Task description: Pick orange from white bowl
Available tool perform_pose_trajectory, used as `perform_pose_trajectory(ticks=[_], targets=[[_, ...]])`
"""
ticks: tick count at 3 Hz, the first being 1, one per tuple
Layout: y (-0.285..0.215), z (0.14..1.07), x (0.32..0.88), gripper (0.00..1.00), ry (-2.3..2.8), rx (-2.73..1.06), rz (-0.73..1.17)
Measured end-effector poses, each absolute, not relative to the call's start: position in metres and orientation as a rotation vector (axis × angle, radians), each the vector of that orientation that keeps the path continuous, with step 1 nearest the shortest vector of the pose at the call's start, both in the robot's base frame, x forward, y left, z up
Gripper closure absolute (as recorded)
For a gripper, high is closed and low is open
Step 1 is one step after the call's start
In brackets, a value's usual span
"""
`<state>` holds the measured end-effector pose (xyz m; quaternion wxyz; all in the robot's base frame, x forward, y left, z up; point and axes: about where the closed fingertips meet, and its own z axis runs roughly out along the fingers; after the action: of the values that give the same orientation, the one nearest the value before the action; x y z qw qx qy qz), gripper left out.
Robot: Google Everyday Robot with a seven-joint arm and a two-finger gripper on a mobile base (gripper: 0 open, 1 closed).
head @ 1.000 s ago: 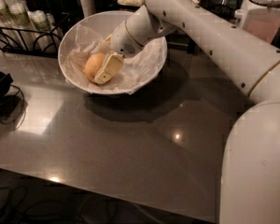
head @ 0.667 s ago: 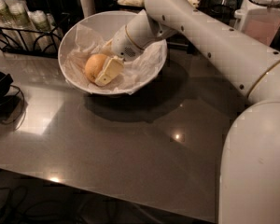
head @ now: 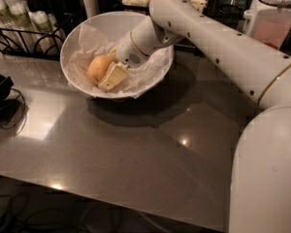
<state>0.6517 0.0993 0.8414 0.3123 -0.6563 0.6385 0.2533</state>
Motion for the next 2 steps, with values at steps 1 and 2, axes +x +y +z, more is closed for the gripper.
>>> perform_pose_trajectory(ticks=[1, 2], targets=[[0.0995, 0.8414, 0.6517, 0.88, 1.684, -1.731, 0.669], [0.1017, 0.8415, 0.6517, 1.00, 1.674, -1.728, 0.683]])
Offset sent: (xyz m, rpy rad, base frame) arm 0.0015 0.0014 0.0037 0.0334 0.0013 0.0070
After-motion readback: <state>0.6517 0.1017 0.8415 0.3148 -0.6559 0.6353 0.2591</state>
